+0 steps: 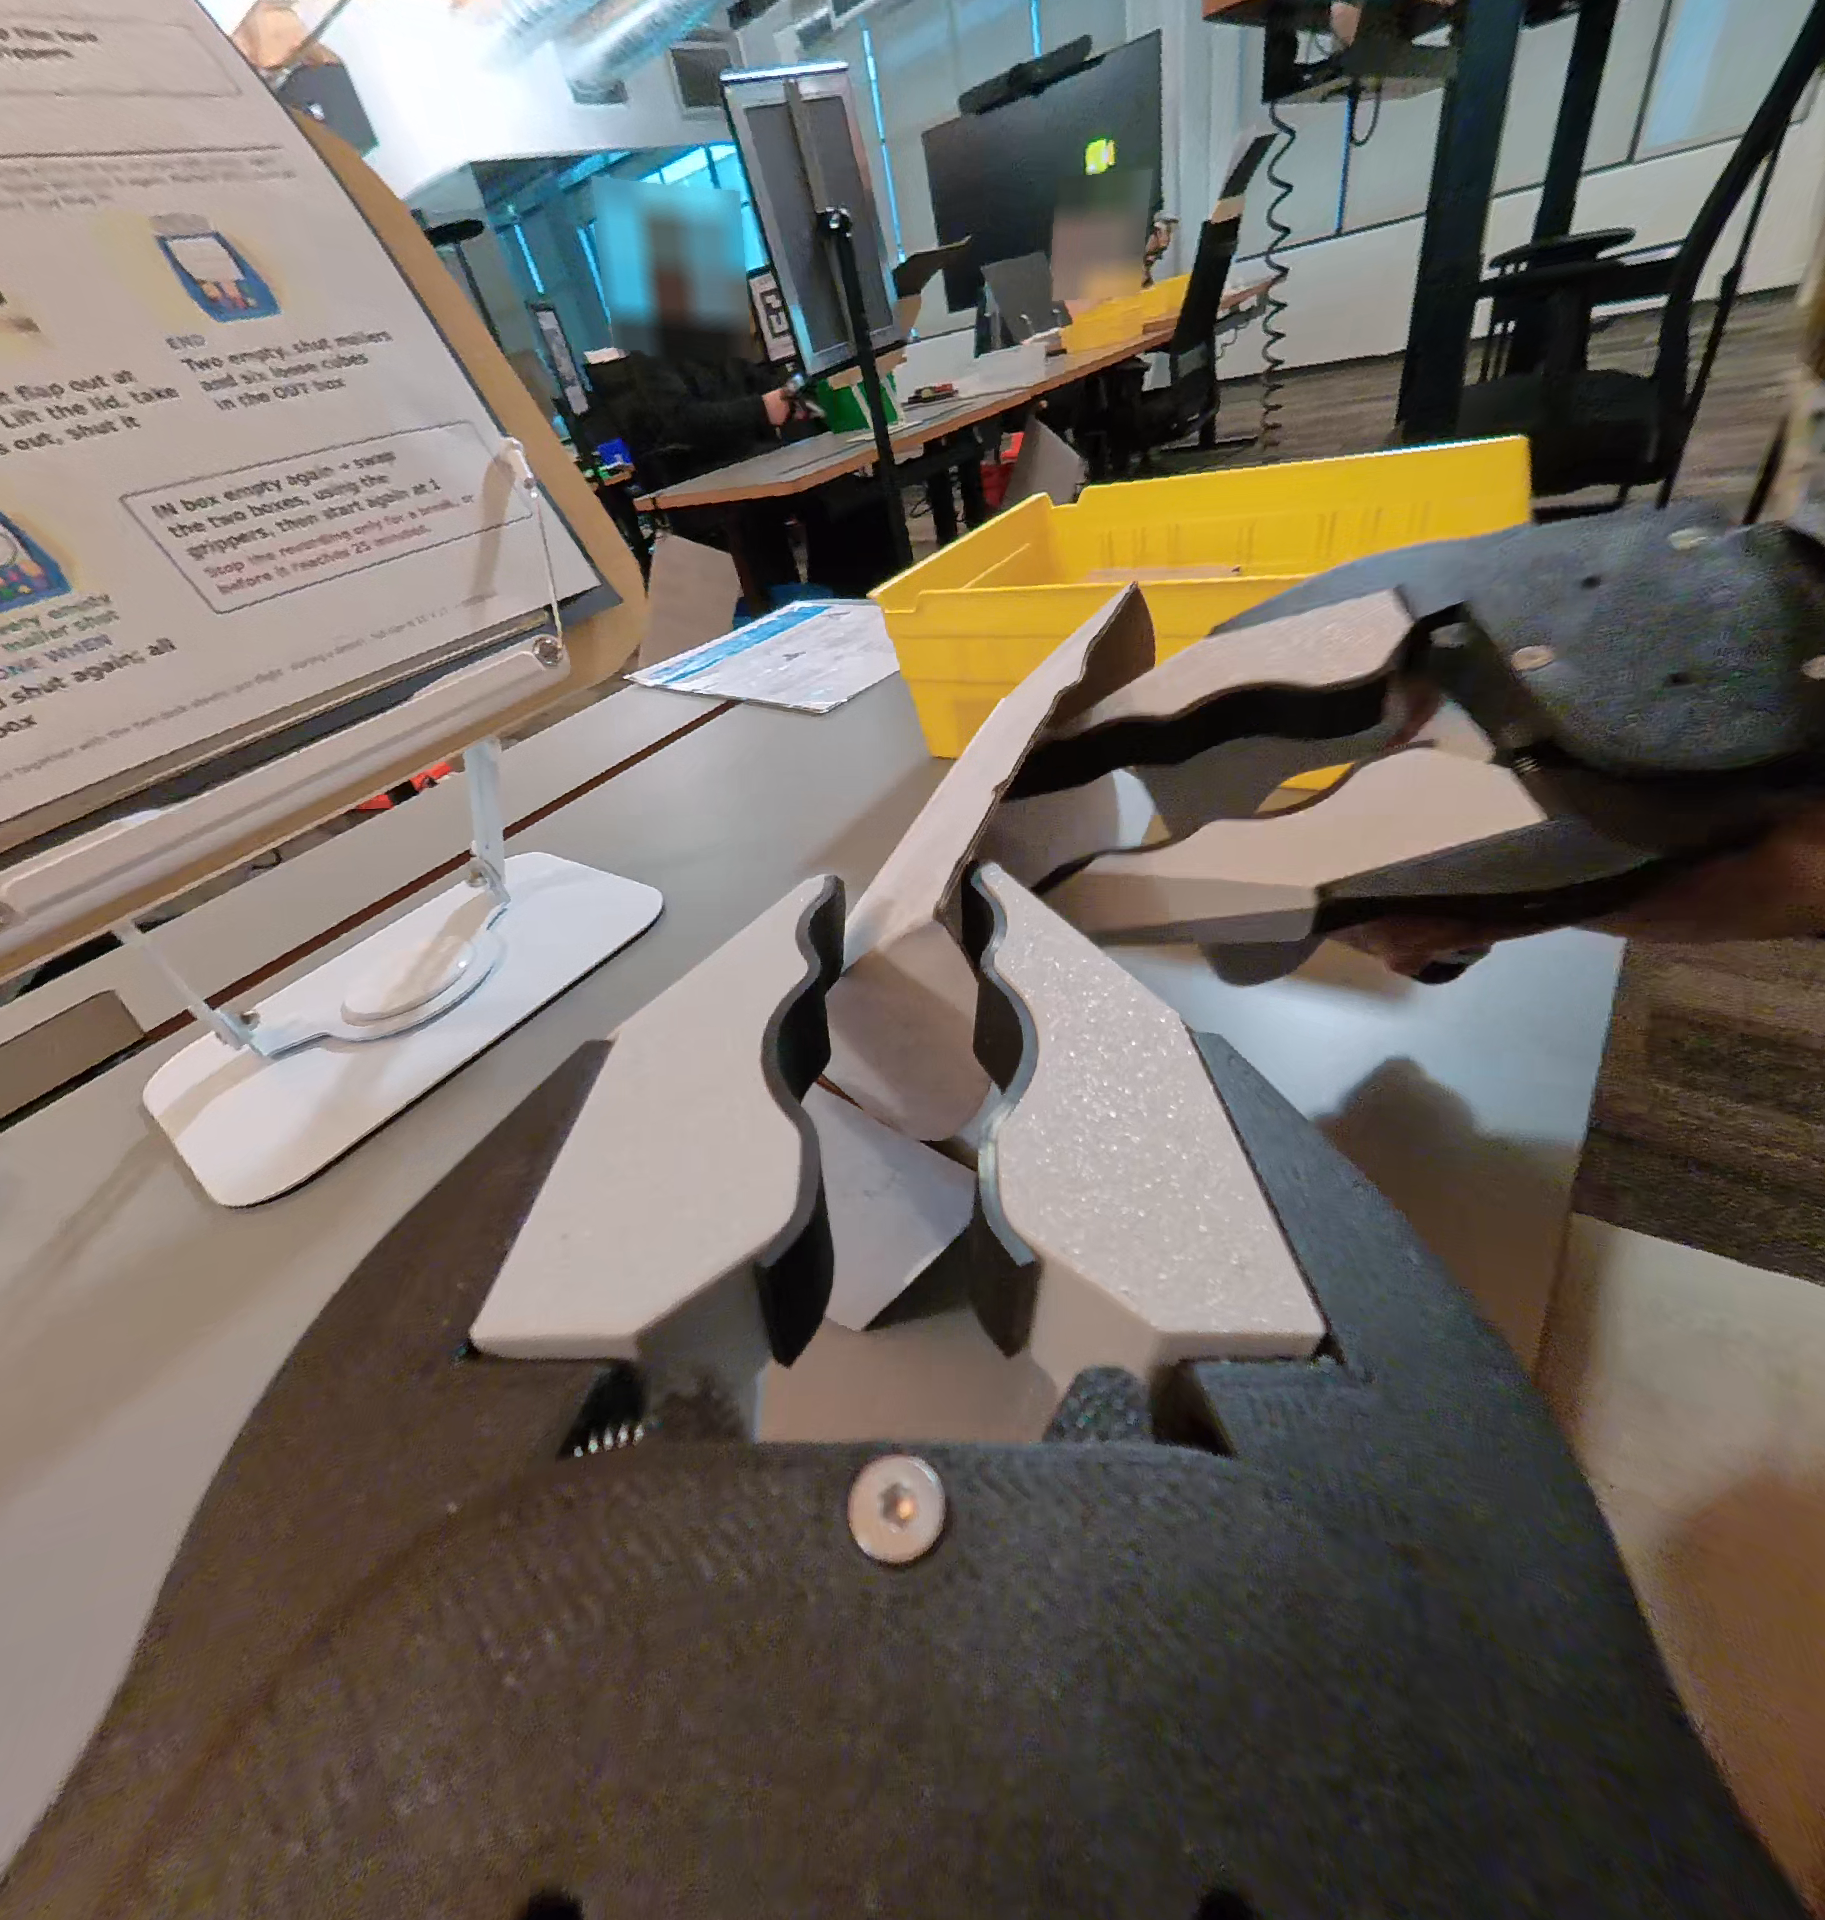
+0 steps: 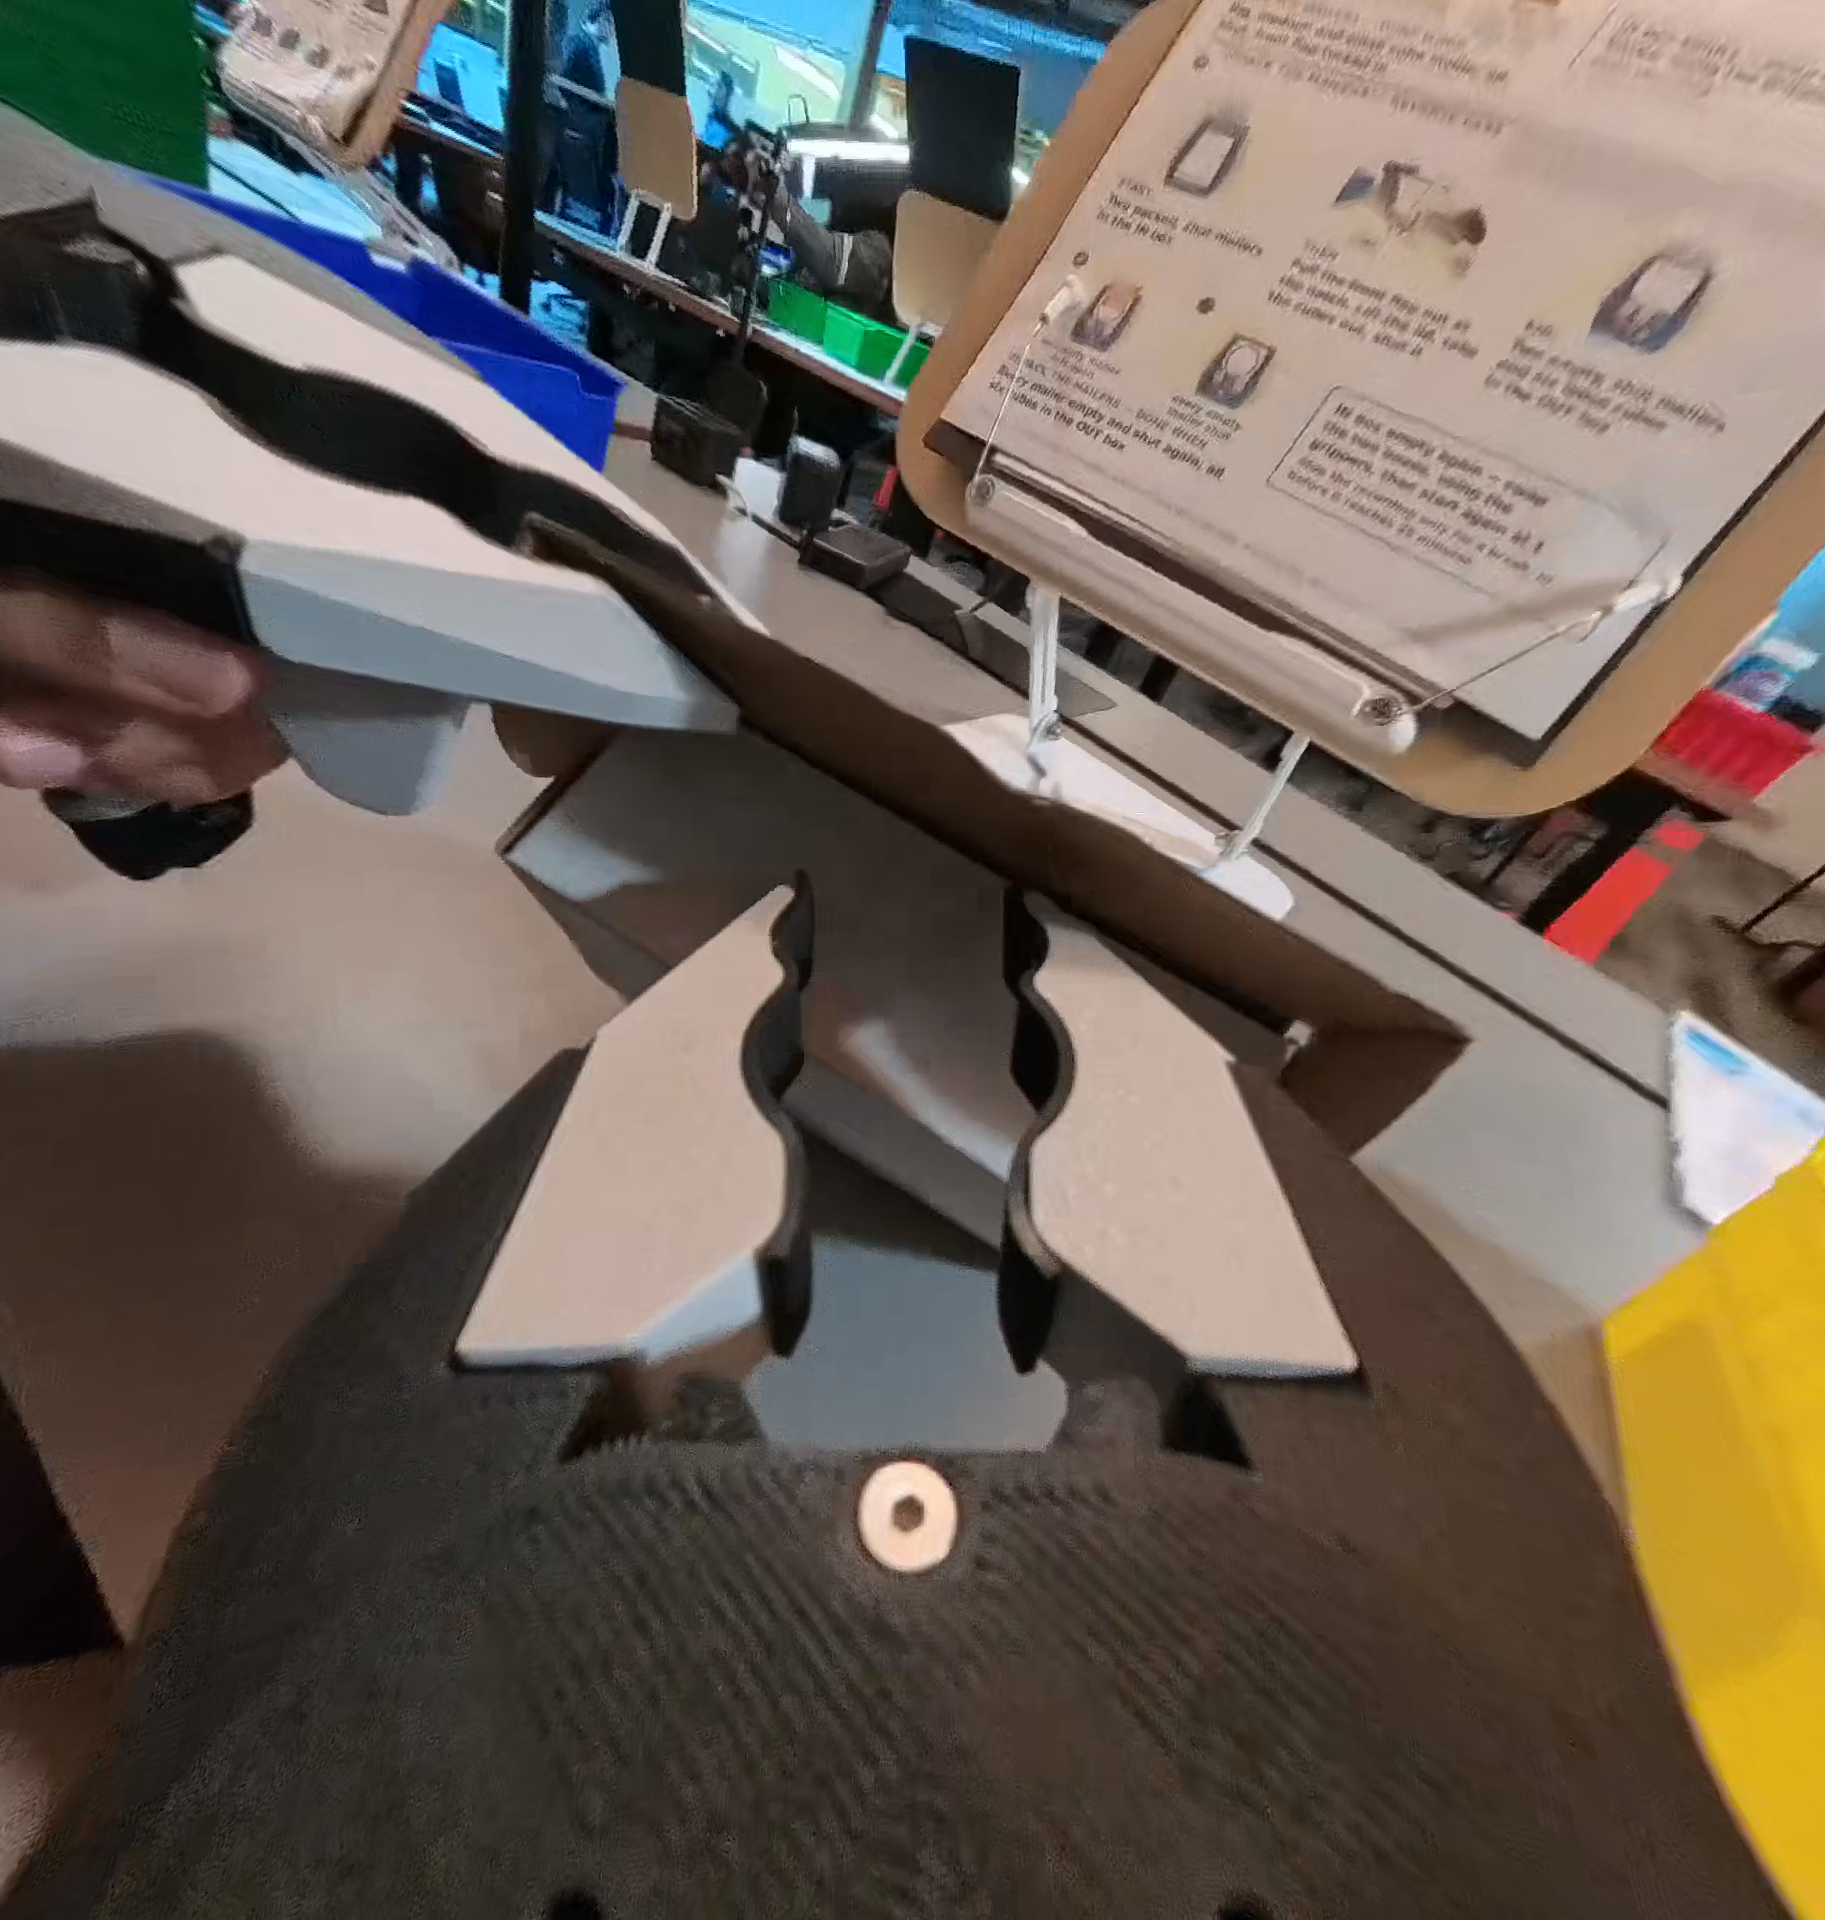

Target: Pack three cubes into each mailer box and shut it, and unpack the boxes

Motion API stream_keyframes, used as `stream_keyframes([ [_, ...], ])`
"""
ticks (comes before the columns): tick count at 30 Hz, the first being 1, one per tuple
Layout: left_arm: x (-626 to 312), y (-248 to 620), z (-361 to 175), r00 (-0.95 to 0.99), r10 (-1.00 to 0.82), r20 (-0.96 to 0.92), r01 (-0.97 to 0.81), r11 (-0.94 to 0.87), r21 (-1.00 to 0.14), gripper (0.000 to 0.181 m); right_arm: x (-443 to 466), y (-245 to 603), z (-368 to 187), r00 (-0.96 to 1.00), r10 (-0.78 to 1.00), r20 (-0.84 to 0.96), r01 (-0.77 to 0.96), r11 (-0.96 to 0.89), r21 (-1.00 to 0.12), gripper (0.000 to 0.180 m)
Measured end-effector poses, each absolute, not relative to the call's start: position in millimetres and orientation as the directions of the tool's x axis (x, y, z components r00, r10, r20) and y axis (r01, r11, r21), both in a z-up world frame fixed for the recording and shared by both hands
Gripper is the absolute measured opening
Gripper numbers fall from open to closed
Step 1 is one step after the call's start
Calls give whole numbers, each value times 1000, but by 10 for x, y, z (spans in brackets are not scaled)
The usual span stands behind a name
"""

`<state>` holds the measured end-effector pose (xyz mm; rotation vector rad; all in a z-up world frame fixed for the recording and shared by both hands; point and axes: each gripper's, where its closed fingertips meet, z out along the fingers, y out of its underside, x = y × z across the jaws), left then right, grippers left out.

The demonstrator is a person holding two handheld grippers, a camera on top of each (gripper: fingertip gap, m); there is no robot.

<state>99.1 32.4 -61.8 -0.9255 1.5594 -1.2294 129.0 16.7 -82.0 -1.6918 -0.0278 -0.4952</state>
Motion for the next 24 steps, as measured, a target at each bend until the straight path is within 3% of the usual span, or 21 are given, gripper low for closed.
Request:
stream_keyframes([
  [11, 1049, 438, -422, -286, -945, -155, -6, 163, -987, 19, 1289, 52, -923, 916, -223, 333, 268, -278, -923, 36],
  [14, 1126, 560, -326, -258, -956, -140, -5, 146, -989, 20, 1263, 0, -1171, 935, -182, 304, 207, -417, -885, 39],
  [16, 1174, 651, -256, -236, -963, -130, -1, 134, -991, 20, 1219, -48, -1501, 963, -144, 229, 115, -548, -828, 52],
  [22, 1219, 704, -192, -251, -963, -96, 3, 98, -995, 20, 1179, 130, -858, 948, -194, 251, 203, -238, -950, 48],
  [24, 1228, 706, -208, -250, -964, -86, -3, 89, -996, 19, 1200, 212, -970, 946, -192, 261, 200, -287, -937, 51],
])
